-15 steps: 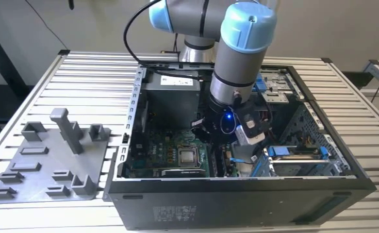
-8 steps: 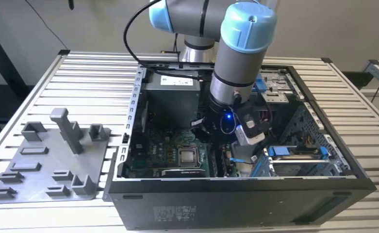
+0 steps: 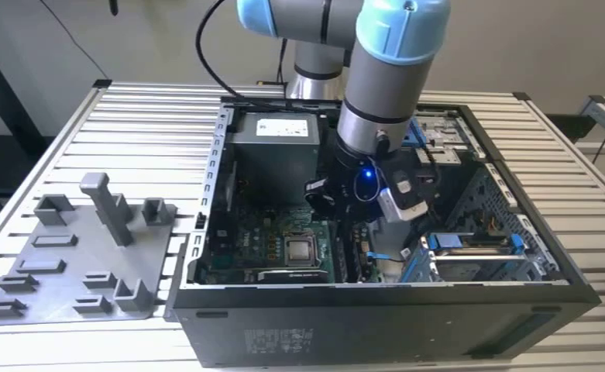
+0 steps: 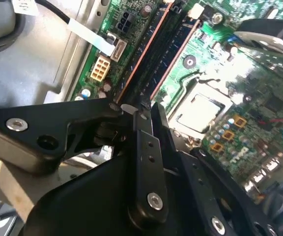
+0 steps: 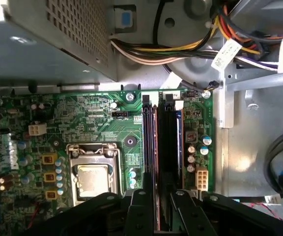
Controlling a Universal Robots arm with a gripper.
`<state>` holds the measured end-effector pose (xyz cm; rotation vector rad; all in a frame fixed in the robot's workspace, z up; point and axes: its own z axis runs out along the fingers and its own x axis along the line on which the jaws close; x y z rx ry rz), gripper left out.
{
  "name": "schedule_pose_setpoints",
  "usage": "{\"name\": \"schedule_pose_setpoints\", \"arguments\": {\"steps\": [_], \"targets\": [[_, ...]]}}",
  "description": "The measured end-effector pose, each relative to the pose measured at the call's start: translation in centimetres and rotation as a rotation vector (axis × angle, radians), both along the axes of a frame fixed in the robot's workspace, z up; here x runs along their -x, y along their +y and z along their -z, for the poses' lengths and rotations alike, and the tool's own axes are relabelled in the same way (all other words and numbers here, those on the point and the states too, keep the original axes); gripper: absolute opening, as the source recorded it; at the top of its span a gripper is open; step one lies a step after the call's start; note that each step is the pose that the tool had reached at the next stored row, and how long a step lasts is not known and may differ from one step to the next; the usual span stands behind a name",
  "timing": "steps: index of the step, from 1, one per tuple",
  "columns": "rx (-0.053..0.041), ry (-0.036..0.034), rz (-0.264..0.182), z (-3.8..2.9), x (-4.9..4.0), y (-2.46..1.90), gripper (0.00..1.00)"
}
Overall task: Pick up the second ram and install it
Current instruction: 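Insert the second ram into the second slot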
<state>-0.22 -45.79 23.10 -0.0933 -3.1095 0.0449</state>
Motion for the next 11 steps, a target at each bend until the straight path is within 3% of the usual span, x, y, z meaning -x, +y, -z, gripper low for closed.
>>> {"name": "schedule_pose_setpoints", "arguments": {"steps": [3, 4, 8, 9, 11], "targets": [[0.0002, -0.0004, 0.0, -1.33, 0.0, 0.01, 0.22], [0.0004, -0.0014, 0.0, -1.47, 0.01, 0.01, 0.22], [0.0, -0.0022, 0.0, -1.45, 0.02, 0.02, 0.22], [0.0002, -0.0022, 0.0, -1.46, 0.02, 0.02, 0.13], [0.0002, -0.0022, 0.0, -1.46, 0.02, 0.02, 0.11]]}}
